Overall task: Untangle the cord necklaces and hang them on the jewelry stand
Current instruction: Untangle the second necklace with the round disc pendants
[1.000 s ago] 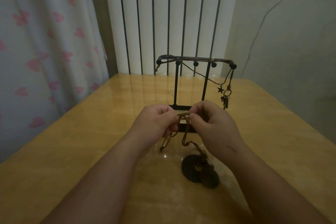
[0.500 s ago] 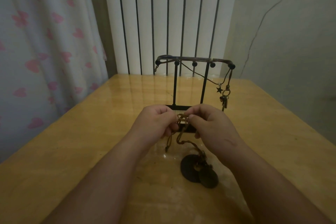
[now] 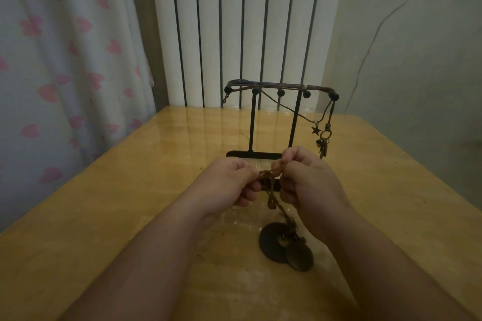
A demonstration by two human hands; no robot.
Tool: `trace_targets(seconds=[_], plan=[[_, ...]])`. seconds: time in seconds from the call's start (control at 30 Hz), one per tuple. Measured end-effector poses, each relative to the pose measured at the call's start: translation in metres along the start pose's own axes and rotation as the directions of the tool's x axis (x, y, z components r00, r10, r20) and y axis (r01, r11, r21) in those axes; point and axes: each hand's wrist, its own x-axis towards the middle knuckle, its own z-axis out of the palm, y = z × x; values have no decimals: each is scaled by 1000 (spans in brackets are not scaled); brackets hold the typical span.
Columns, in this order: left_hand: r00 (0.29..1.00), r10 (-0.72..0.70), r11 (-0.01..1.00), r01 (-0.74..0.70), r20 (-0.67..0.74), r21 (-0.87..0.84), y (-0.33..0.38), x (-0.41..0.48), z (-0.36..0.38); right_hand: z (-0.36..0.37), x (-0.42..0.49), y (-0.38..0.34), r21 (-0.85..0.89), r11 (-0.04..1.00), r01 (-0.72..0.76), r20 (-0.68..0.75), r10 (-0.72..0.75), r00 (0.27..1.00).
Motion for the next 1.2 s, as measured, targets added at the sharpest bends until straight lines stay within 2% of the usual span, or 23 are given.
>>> trace_targets(seconds=[0.07,0.17,0.23,0.27,0.37,0.43,0.53,0.63,0.7,0.8,0.9,1.0,1.07,1.13,1.2], plan=[[1000,-3,1000,3,0,0,0,1,0,0,3,4,-38,999,-21,-8,20,1000],[1000,-22,999,21,-15,-41,0,1,0,1,10,5,21,996,-84,9,84,996],[999,-44,996,43,-18,-84,0,0,0,1,14,1,-42,985,-169,48,171,984],[998,-57,994,53,-34,-99,0,0,0,0,14,0,-88,982,-170,82,177,981],[987,-106,977,79,-124,-199,-2,4,1,-6,4,3,-72,997,-3,208,18,978],[981,-140,941,90,-134,-327,-2,5,0,-5,-2,5,-117,993,33,146,-16,989],[985,-157,871,106,-66,-479,-1,5,-1,1,1,6,-228,972,47,-24,-54,998],[984,-168,817,111,-50,-566,-1,6,2,2,2,9,-275,959,64,-84,-90,992],[985,-165,755,90,-55,-650,0,8,3,3,2,8,-239,970,36,-82,-58,995],[991,-110,689,23,-73,-725,3,9,1,3,3,4,-20,999,-36,-19,35,999],[996,-51,780,-8,-76,-626,3,6,-2,1,4,1,187,979,-81,26,77,997],[995,-22,940,-14,-101,-340,5,-1,-1,-4,5,2,251,963,-99,35,94,995],[988,21,994,-37,-152,-102,6,-4,3,-6,4,2,117,991,-59,46,54,997],[972,96,991,-75,-214,107,5,-4,7,-6,1,-1,-113,994,10,37,-5,999],[960,114,977,-63,-254,202,5,-3,8,-5,0,-3,-291,955,59,1,-62,998]])
